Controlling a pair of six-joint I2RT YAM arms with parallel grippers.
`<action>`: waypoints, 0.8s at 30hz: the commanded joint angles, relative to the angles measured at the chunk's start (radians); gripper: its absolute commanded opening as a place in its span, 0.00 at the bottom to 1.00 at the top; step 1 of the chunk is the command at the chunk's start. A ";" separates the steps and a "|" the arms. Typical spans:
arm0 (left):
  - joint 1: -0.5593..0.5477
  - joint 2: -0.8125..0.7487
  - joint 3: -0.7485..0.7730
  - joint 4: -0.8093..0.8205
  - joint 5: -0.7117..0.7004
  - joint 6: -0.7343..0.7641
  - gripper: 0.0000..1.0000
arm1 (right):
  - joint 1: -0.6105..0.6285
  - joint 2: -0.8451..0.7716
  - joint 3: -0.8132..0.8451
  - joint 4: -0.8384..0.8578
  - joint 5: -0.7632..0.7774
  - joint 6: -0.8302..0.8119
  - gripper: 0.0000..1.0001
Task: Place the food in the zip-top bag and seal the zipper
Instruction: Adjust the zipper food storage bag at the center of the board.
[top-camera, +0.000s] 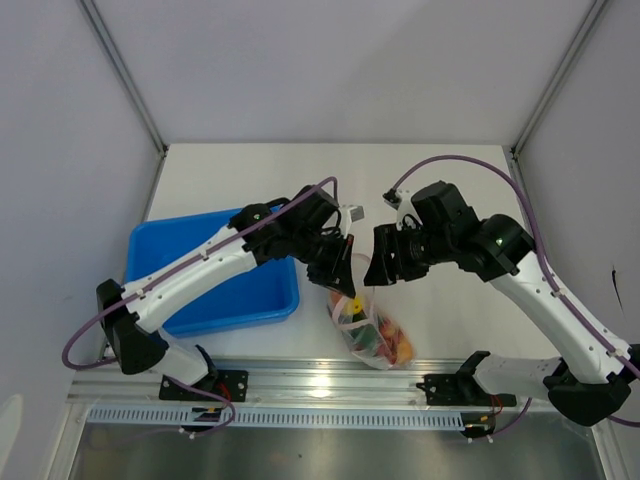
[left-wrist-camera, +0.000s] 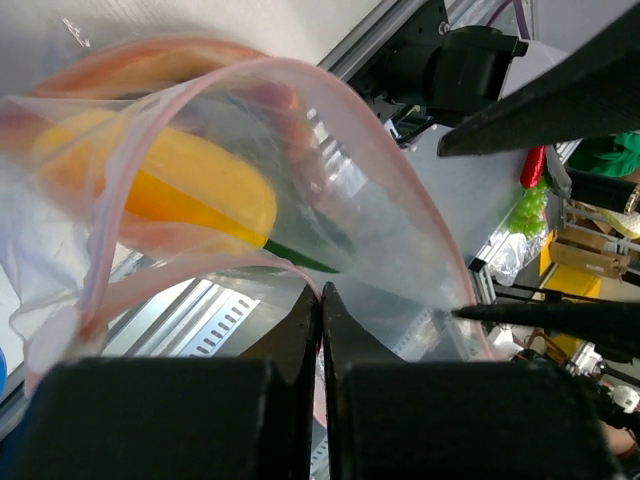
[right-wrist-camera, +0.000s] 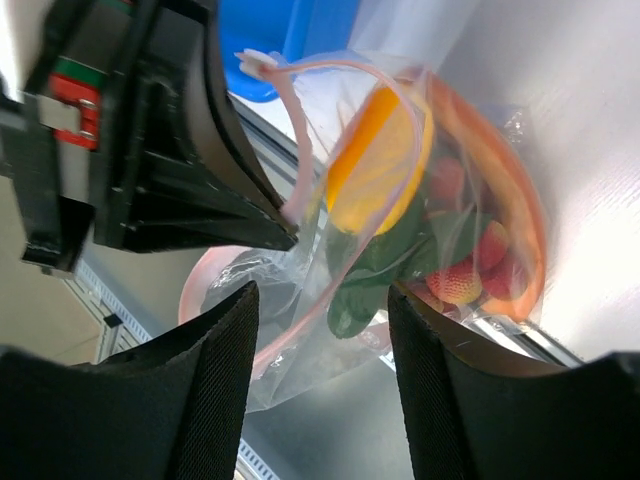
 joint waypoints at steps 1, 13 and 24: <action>-0.002 -0.080 -0.030 0.061 -0.009 -0.008 0.01 | 0.005 -0.034 -0.011 0.006 -0.038 -0.034 0.57; 0.038 -0.133 -0.075 0.035 -0.097 -0.069 0.01 | -0.059 -0.152 -0.106 -0.015 0.017 -0.100 0.78; 0.049 -0.032 0.085 -0.038 -0.092 -0.055 0.01 | -0.059 -0.229 -0.051 0.012 -0.243 -0.139 0.85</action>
